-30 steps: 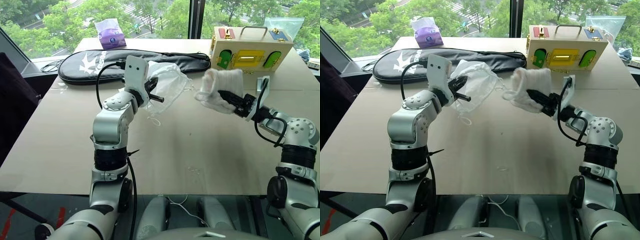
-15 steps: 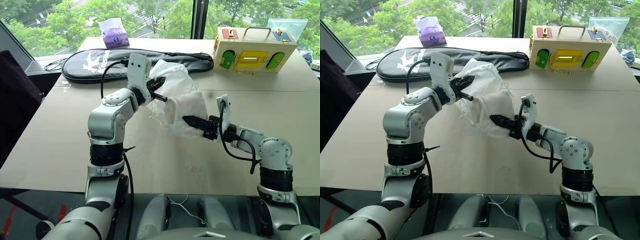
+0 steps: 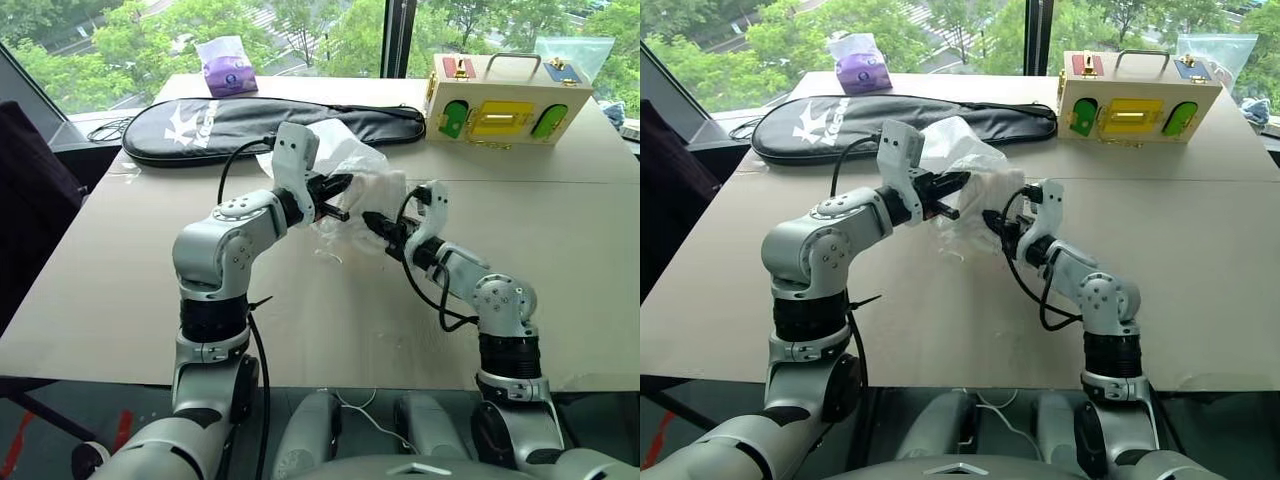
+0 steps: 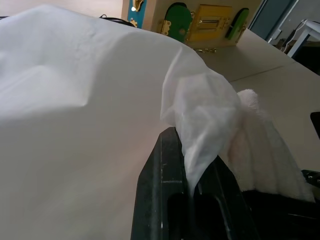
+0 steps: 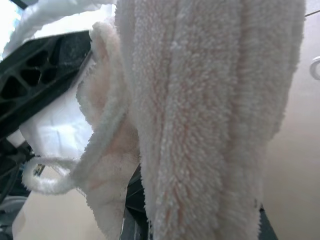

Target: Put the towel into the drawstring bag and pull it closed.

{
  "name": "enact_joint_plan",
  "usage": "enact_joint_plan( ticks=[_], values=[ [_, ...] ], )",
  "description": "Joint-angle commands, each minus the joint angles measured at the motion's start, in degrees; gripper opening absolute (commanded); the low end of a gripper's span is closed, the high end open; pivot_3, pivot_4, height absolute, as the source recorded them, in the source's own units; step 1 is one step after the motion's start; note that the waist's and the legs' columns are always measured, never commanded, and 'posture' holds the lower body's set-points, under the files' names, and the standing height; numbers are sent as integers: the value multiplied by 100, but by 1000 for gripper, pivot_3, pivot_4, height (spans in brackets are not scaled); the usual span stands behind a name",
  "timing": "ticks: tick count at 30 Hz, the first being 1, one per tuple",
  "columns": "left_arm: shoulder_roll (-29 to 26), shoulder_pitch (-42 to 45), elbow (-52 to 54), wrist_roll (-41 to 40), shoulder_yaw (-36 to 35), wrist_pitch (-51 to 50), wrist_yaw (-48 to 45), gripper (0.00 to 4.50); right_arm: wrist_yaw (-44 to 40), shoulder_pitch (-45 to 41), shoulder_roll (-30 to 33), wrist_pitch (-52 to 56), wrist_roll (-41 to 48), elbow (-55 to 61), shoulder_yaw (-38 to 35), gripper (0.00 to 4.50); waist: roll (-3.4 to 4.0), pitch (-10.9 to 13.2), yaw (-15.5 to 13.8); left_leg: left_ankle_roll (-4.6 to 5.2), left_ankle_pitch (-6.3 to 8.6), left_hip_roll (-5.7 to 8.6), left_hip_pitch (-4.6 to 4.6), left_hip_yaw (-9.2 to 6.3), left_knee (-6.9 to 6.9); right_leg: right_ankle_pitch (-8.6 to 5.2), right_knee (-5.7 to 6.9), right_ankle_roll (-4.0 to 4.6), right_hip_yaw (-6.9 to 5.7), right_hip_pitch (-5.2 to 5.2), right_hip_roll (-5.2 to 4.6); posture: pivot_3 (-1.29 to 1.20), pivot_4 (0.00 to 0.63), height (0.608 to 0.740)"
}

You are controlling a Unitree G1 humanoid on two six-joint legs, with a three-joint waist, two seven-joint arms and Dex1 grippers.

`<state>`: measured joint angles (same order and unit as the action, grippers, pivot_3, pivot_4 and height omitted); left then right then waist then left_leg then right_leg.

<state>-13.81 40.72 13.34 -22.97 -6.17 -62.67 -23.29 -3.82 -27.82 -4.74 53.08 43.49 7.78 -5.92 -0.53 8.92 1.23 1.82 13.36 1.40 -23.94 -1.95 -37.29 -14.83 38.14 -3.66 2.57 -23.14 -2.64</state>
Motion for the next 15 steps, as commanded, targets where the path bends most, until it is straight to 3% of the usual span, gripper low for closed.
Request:
enact_joint_plan(
  ticks=[1, 5, 9, 12, 15],
  values=[
    [-51, -30, 361, -133, 198, 75, -41, 0, -17, -194, -418, -195, 190, 164, 85, 38, 0, 0, 10, 0, 0, 0, 0, 0, 1, 0, 0, 0, 0, 0, 0, 0, 150, 740],
    [-28, -132, 486, -190, 261, 41, -1, 0, 619, -553, -1015, -1013, 230, -395, -593, 38, 0, 0, -18, 0, 0, 2, 0, 0, 2, 0, -2, 0, -1, 1, -4, 0, 150, 740],
    [-8, -185, 553, -269, 252, -16, 47, 0, 1280, -942, -1355, -1920, 842, -895, -1172, 38, 0, 1, -39, 0, -1, 7, 0, -2, -1, 0, -3, 0, -3, 3, -7, 0, 150, 740],
    [7, -213, 583, -318, 276, -30, 82, 0, 1355, -1009, -1347, -2110, 1115, -1019, -1041, 38, 1, 2, 35, -1, -1, 2, 0, 3, 10, 0, -2, 0, 5, -3, -2, 0, 150, 740],
    [44, -212, 587, -357, 305, -23, 113, 0, 953, -849, -990, -1776, 907, -967, -278, 38, 2, 3, 144, -4, -3, -2, 0, 5, 20, -1, -1, 1, 8, -8, 1, 0, 150, 740]
  ],
)
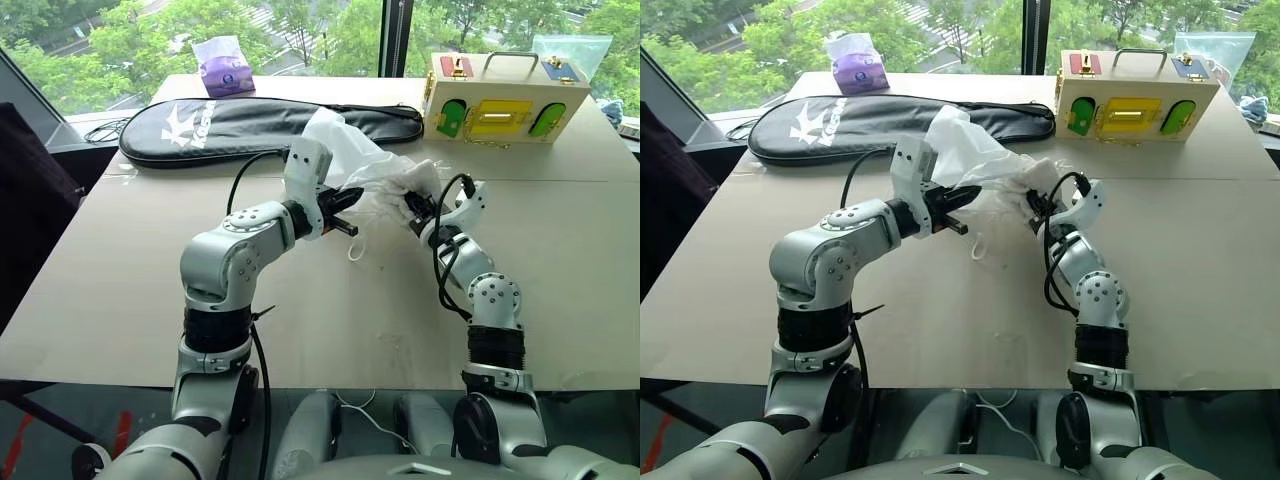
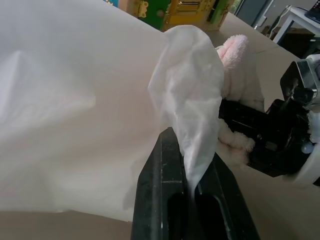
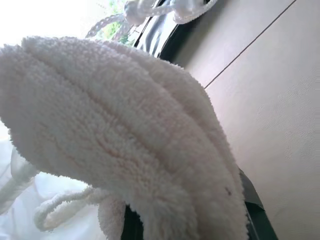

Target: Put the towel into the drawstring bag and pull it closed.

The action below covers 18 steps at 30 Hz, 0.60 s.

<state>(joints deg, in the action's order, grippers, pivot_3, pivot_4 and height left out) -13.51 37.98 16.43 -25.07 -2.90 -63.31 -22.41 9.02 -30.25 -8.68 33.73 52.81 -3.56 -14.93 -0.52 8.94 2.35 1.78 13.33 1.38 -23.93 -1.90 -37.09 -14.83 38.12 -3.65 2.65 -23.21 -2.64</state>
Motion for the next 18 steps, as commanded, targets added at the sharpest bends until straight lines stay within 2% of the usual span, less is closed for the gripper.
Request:
enact_joint_plan(
  ticks=[1, 7, 12, 15, 18],
  values=[
    [28, 70, 269, -152, -21, 50, 39, 0, -511, -523, -445, 322, -106, 245, 907, 38, 1, 1, 52, 0, 0, -2, 0, 7, 2, 0, 2, 0, 8, -5, 1, 0, 150, 740],
    [109, 246, 63, -192, -168, 152, 164, 0, -1857, -118, 701, 1001, -911, 909, 2512, 38, 1, 1, -23, 12, 6, -2, 0, 11, -4, 0, 8, 0, 11, -10, 5, 0, 150, 740],
    [157, 206, 99, -283, -129, 115, 196, 0, -2859, -116, 1665, 850, -1848, 1208, 3491, 38, -3, 2, -32, 13, 7, 9, -1, -3, -23, 0, -5, -2, -5, 10, -3, 0, 150, 740],
    [159, 91, 232, -388, -66, 48, 135, 0, -2364, -274, 1214, 621, -1873, 607, 2769, 38, -4, 3, -15, 5, 3, 1, -1, -12, -21, 1, 1, -1, -11, 8, 2, 0, 150, 740],
    [76, -18, 360, -507, -26, 5, -10, 0, -1996, -402, 686, 480, -1508, 248, 1911, 38, -5, 3, -17, -1, -1, 0, -1, -11, -19, 1, 11, -1, -8, 3, 3, 0, 150, 740]
  ],
)
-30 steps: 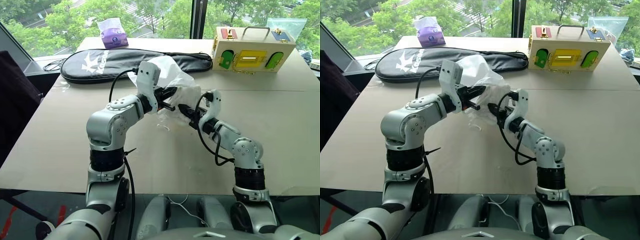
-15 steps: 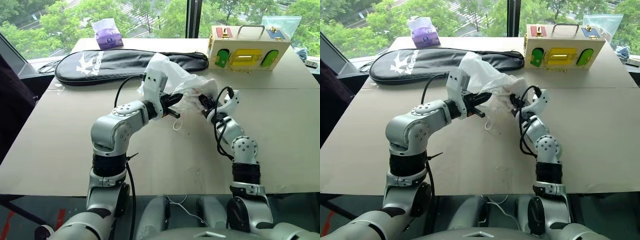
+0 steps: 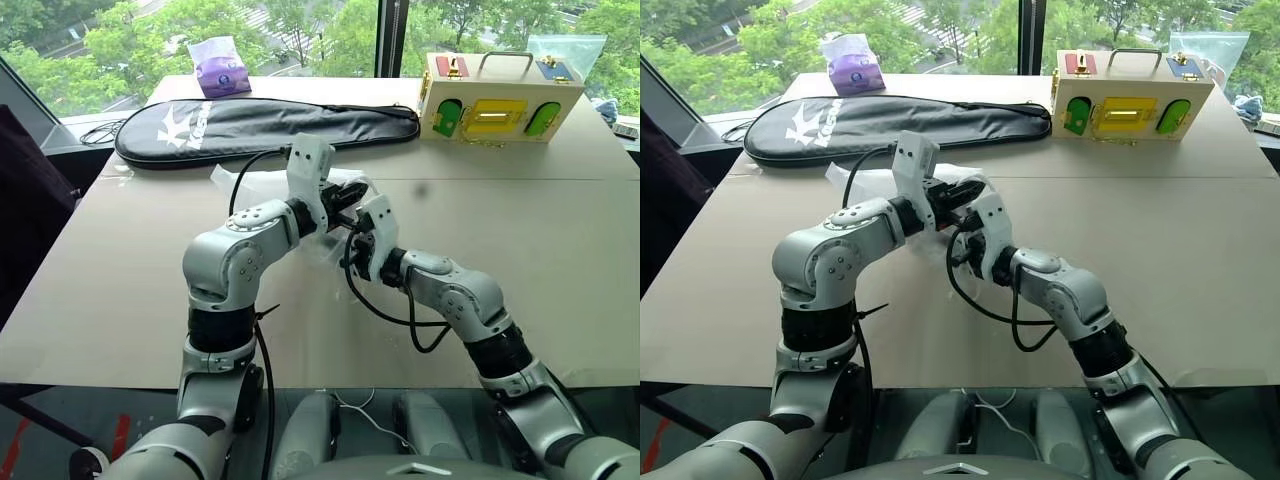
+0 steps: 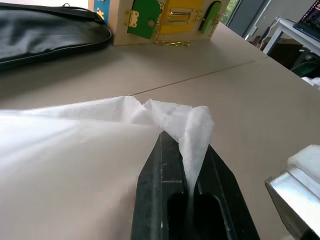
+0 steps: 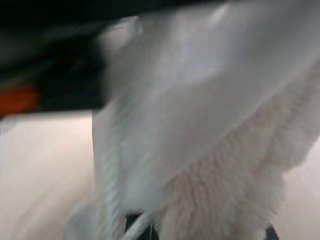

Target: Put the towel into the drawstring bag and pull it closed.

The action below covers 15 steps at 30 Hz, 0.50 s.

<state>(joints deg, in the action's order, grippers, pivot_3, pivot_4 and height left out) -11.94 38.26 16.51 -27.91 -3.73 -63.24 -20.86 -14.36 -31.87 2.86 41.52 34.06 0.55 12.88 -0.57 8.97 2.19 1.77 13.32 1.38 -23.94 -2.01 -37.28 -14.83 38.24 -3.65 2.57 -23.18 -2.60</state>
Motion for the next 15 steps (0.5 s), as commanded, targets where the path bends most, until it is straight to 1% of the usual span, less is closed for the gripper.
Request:
enact_joint_plan(
  ticks=[1, 4, 6, 7, 9, 10, 11, 13, 15],
  values=[
    [-131, -78, 389, -267, 55, -21, -216, 0, 571, -309, -699, -421, 622, -338, -1288, 38, 0, 0, -1, 0, 0, 0, 0, 0, 0, 0, 0, 0, 0, 0, -1, 0, 150, 740],
    [-230, -111, 421, -365, 36, -47, -251, 0, 1054, -497, -1217, -675, 1180, -697, -2273, 38, 1, 2, -1, 0, 0, 1, 0, 2, 1, 0, 1, 0, 3, -2, -5, 0, 150, 740],
    [-255, -116, 428, -423, 42, -55, -243, 0, 1243, -589, -1428, -728, 1510, -789, -2659, 38, 0, 1, -37, 2, 1, 4, 0, 1, 3, 0, 0, 0, 0, -1, -8, 0, 150, 740],
    [-261, -121, 434, -446, 57, -54, -231, 0, 1291, -607, -1482, -730, 1631, -788, -2731, 38, 1, 2, -42, 3, 2, 5, 0, 0, 2, 0, -2, 0, -2, 0, -10, 0, 150, 740],
    [-242, -130, 439, -471, 98, -34, -191, 0, 1279, -613, -1537, -718, 1779, -715, -2739, 953, 1, 3, -5, 7, 4, 7, 0, 3, 3, 0, -4, 0, 2, 0, -11, 0, 150, 740],
    [-209, -121, 416, -451, 110, 23, -149, 0, 1271, -596, -1536, -692, 1781, -661, -2678, 1649, 1, 3, 2, 8, 5, 6, 0, 5, 7, 0, -4, 0, 5, -2, -9, 0, 150, 740],
    [-165, -92, 360, -423, 96, 66, -82, 0, 1254, -566, -1503, -667, 1730, -595, -2571, 1649, 2, 2, 22, 8, 5, 5, 0, 6, 8, 0, -4, 0, 6, -3, -8, 0, 150, 740],
    [-129, -13, 212, -312, 83, 213, 19, 0, 1206, -458, -1369, -569, 1547, -442, -2296, 2714, 2, 3, 31, 9, 5, 1, 0, 8, 13, 0, 2, 1, 9, -10, -5, 0, 150, 740],
    [-127, 96, 5, -144, 93, 424, 125, 0, 1120, -315, -1144, -364, 1339, -244, -1968, 3603, 3, 3, 33, 9, 5, -1, 0, 10, 15, -1, 10, 2, 12, -16, -5, 0, 150, 740]
  ],
)
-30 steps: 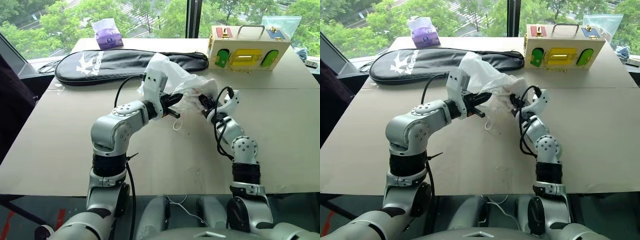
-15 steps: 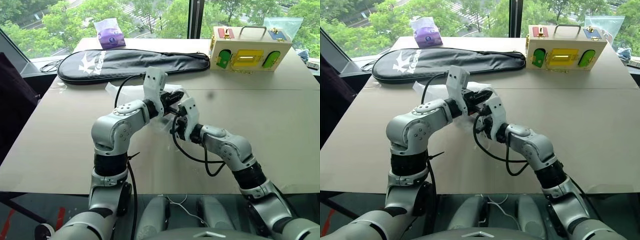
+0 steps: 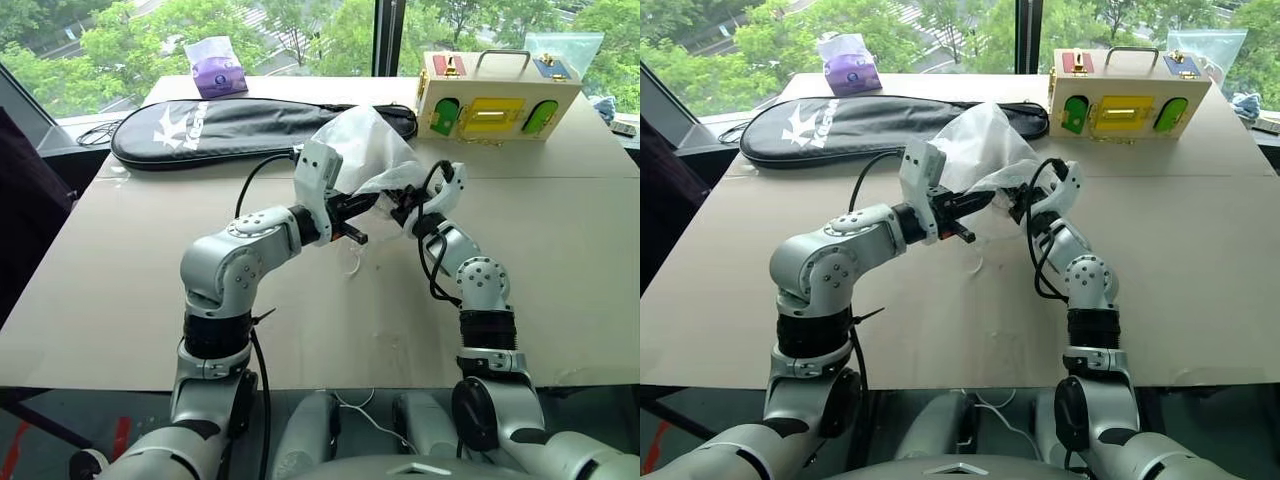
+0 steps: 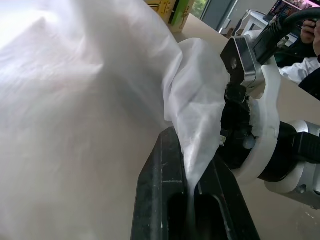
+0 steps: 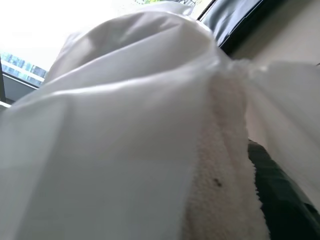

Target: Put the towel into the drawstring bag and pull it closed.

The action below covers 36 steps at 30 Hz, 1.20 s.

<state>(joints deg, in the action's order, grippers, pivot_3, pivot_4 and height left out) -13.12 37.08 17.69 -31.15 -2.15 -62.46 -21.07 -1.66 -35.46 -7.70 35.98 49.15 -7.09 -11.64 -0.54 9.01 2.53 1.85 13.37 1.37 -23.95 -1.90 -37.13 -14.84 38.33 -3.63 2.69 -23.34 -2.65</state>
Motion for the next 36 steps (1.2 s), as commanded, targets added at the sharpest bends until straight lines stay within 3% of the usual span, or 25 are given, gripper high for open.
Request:
enact_joint_plan(
  ticks=[1, 2, 6, 11, 14, 17, 21, 30, 36],
  values=[
    [6, 268, -220, 244, -76, 424, 207, 0, -201, 123, 24, 317, -244, 629, 628, 4121, 0, 0, -18, 0, 0, -1, 0, 0, 0, 0, 3, 0, 0, -1, 3, 0, 150, 740],
    [38, 335, -345, 283, -117, 485, 276, 0, -318, 255, 205, 516, -307, 827, 803, 4473, 0, 0, -49, -1, -1, 0, 0, -1, -1, 0, 4, 0, -3, -1, 6, 0, 150, 740],
    [17, 424, -499, 301, -109, 615, 281, 0, -819, 744, 1054, 1122, -335, 1783, 1263, 4473, -2, 1, -100, 1, -2, 15, -10, -1, -15, 0, -9, -2, -5, 6, -6, 0, 150, 740],
    [-50, 501, -719, 362, -91, 830, 275, 0, -1859, 1403, 2270, 1720, 252, 3096, 1320, 4473, 3, 5, -21, 6, 2, -10, -9, -2, -5, -1, -7, 1, -3, -1, 8, 0, 150, 740],
    [7, 570, -836, 402, -33, 947, 293, 0, -2093, 1469, 2641, 1949, 306, 3373, 1518, 4473, 3, 6, -32, 7, 2, -8, -10, -7, -7, -1, -8, 1, -6, 3, 16, 0, 150, 740],
    [121, 610, -895, 428, 109, 1038, 283, 0, -2107, 1356, 2618, 1908, 114, 3456, 1855, 4473, -6, 11, -33, 8, 3, 1, -9, -5, -19, 0, -9, -1, -6, 9, 8, 0, 150, 740],
    [144, 609, -900, 483, 154, 1097, 247, 0, -2227, 1337, 2367, 1609, 215, 3473, 1692, 4473, -7, 12, -52, 8, 2, 0, -9, -10, -20, 0, -6, -1, -10, 9, 8, 0, 150, 740],
    [66, 417, -576, 480, 535, 1088, -57, 0, -2206, 1115, 2608, 424, -1578, 2947, 2104, 4473, -8, 13, -66, -7, -6, 3, -9, -9, -19, 0, -7, -1, -11, 8, 6, 0, 150, 740],
    [50, 545, -835, 704, 299, 1299, 200, 0, -2926, 1409, 3037, 752, -246, 3850, 1086, 4473, -11, 14, -91, 4, 1, 1, -10, -9, -17, 0, -8, -1, -11, 7, 4, 0, 150, 740]
  ],
)
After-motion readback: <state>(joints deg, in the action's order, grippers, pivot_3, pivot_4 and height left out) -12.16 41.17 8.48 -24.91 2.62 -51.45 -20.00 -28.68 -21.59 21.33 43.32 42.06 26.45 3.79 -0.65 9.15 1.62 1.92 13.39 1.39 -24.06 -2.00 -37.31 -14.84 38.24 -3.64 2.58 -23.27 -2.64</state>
